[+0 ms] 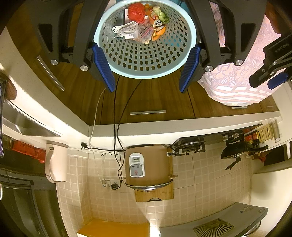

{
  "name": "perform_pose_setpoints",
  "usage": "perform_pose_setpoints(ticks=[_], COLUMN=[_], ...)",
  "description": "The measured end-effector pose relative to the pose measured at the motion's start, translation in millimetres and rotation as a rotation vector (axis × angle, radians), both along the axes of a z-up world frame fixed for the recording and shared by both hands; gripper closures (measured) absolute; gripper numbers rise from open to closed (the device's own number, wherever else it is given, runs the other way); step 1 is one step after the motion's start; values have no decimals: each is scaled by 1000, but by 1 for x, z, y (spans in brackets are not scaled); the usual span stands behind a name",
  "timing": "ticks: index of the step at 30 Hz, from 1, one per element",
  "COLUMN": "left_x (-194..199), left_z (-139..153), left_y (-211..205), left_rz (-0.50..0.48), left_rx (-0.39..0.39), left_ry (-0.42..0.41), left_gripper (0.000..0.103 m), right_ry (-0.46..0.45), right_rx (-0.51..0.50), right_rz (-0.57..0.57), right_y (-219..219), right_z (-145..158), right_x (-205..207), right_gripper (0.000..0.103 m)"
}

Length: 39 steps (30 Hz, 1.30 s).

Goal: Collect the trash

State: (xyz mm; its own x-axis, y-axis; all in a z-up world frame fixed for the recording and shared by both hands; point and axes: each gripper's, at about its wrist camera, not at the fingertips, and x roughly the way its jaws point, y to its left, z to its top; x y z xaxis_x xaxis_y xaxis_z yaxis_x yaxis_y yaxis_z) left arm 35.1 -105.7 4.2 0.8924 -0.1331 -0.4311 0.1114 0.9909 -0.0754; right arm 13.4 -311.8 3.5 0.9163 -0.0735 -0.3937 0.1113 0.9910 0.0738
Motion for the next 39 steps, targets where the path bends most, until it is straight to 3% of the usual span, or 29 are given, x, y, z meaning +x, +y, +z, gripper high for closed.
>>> perform_pose_setpoints(ticks=[39], left_x=[-1], left_z=[-4], left_y=[2], left_rz=[4], left_rx=[-3], left_ry=[9], left_gripper=[19], right_ry=[8], right_rx=[-4], right_rz=[-6], right_y=[0], right_z=[-2], right_x=[-3], right_gripper=[35])
